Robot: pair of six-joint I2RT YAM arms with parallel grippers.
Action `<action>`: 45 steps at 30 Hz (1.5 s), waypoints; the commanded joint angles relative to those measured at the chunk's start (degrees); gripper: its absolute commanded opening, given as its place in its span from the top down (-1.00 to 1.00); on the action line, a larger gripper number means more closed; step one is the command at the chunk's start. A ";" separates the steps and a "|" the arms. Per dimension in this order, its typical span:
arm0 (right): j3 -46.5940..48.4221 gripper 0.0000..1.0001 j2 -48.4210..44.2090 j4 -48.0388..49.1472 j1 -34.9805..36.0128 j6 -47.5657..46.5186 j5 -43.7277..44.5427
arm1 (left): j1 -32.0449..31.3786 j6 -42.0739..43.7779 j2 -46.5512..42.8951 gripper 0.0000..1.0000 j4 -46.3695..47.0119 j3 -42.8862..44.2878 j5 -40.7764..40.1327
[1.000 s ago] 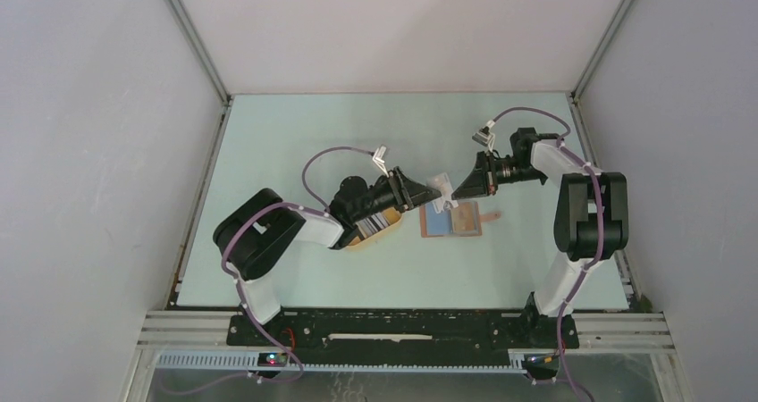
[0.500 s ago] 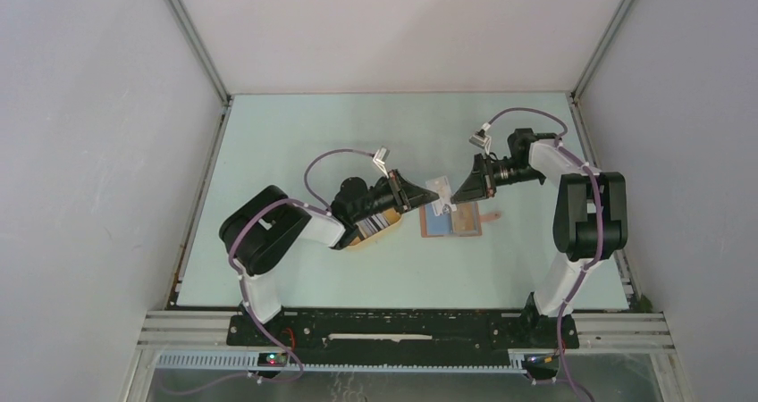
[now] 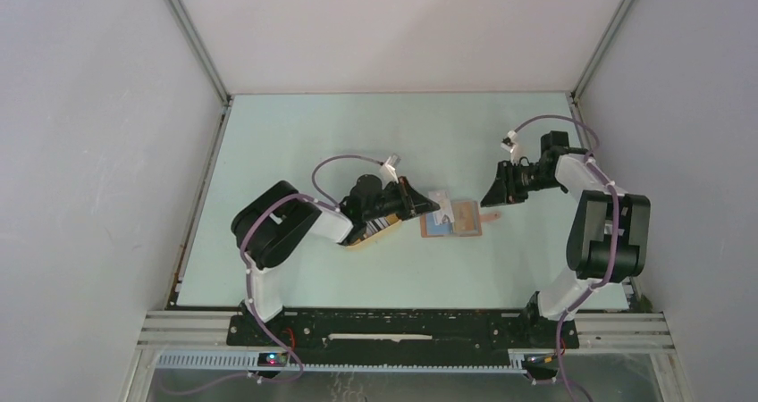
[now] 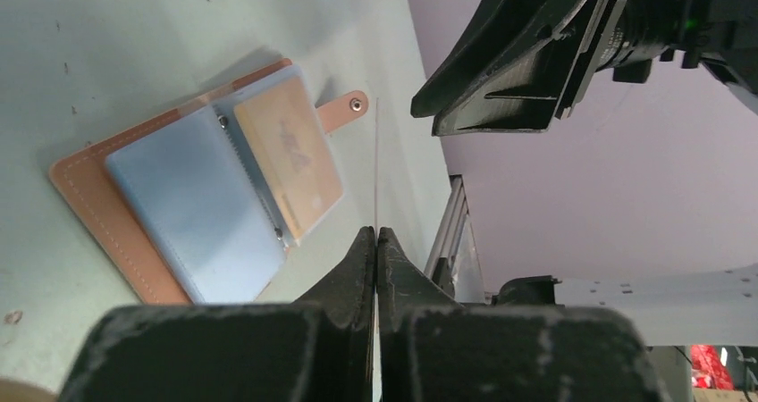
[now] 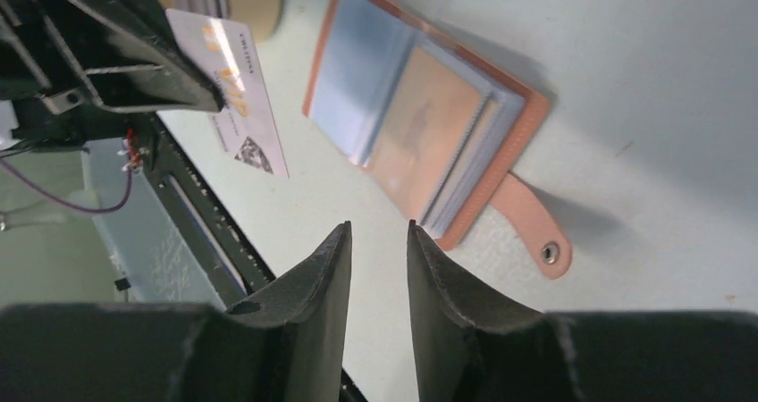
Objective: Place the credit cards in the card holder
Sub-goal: Insert the credit card into the card holder.
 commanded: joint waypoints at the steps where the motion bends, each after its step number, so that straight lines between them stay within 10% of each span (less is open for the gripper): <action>1: -0.05 0.26 2.33 5.86 1.57 4.52 7.57 | -1.08 2.23 2.79 1.00 -4.51 5.03 -2.25; 13: 1.35 -0.06 6.98 6.81 5.10 5.55 15.43 | -1.94 5.52 6.29 1.00 -4.87 7.88 -4.32; 45: 3.03 0.14 10.14 5.68 6.42 6.06 17.97 | -2.40 6.33 9.17 1.00 -8.48 10.10 -7.35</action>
